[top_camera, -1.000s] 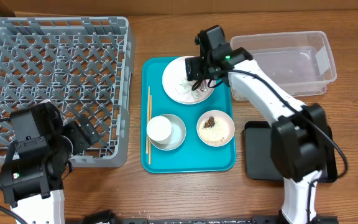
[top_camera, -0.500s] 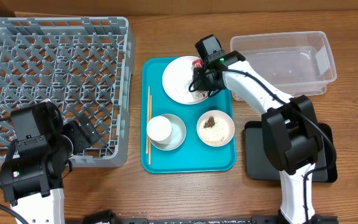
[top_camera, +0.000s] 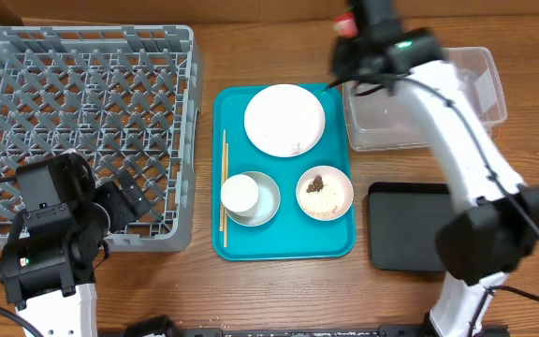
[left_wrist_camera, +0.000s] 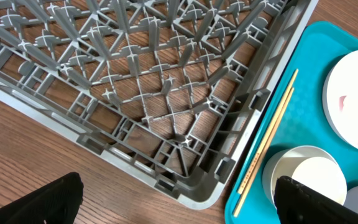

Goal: Sort waste into correct bins and load items into the dishwasher
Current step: 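Grasp the red wrapper and tissue, carry them into the clear bin, then release the wrapper in the clear bin and withdraw the right gripper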

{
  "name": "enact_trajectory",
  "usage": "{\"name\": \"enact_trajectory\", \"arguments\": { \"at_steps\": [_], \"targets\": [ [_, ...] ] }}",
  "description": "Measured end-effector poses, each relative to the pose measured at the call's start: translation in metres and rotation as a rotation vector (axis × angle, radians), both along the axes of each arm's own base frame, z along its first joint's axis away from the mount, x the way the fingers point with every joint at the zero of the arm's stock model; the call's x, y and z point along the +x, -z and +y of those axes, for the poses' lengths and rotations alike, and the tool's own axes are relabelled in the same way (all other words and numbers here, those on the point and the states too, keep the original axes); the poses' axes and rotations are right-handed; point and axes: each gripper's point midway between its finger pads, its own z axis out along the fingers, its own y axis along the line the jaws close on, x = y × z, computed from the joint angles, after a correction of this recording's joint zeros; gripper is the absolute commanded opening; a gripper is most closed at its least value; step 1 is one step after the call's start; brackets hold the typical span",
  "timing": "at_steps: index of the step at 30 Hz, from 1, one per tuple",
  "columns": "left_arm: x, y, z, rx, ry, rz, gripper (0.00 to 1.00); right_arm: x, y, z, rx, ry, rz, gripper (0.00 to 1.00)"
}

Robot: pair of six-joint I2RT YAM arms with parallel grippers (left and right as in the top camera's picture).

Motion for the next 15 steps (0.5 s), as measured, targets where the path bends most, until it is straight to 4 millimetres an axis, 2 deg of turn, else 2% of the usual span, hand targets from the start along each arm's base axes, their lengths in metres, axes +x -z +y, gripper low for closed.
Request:
{"name": "enact_trajectory", "arguments": {
  "at_steps": [2,3,4,5,6,8,10,15],
  "targets": [
    [0.000,0.000,0.000,0.000,0.000,0.000,1.00,0.001,0.004,-0.034,-0.001,0.097,0.028,0.05],
    [0.000,0.000,0.000,0.000,0.000,0.000,1.00,0.002,0.012,-0.049,-0.004,0.141,0.048,0.31],
    [0.000,0.000,0.000,0.000,0.000,-0.001,1.00,0.000,0.025,-0.064,-0.010,0.181,0.083,0.52],
    [0.000,0.000,0.000,0.000,0.000,0.000,1.00,-0.002,0.038,-0.072,-0.008,0.208,0.111,0.70],
    [0.000,0.000,0.000,0.000,0.000,0.000,1.00,-0.003,0.045,-0.074,-0.008,0.215,0.129,0.79],
    [0.000,0.000,0.000,0.000,0.000,-0.001,1.00,-0.004,0.060,-0.073,0.000,0.212,0.162,0.80],
    [0.000,0.000,0.000,0.000,0.000,-0.001,1.00,0.000,0.062,-0.063,0.030,0.170,0.157,0.80],
    [0.000,0.000,0.000,-0.002,-0.003,-0.001,1.00,0.015,0.034,-0.016,0.090,-0.075,0.046,0.83]
  ]
}}
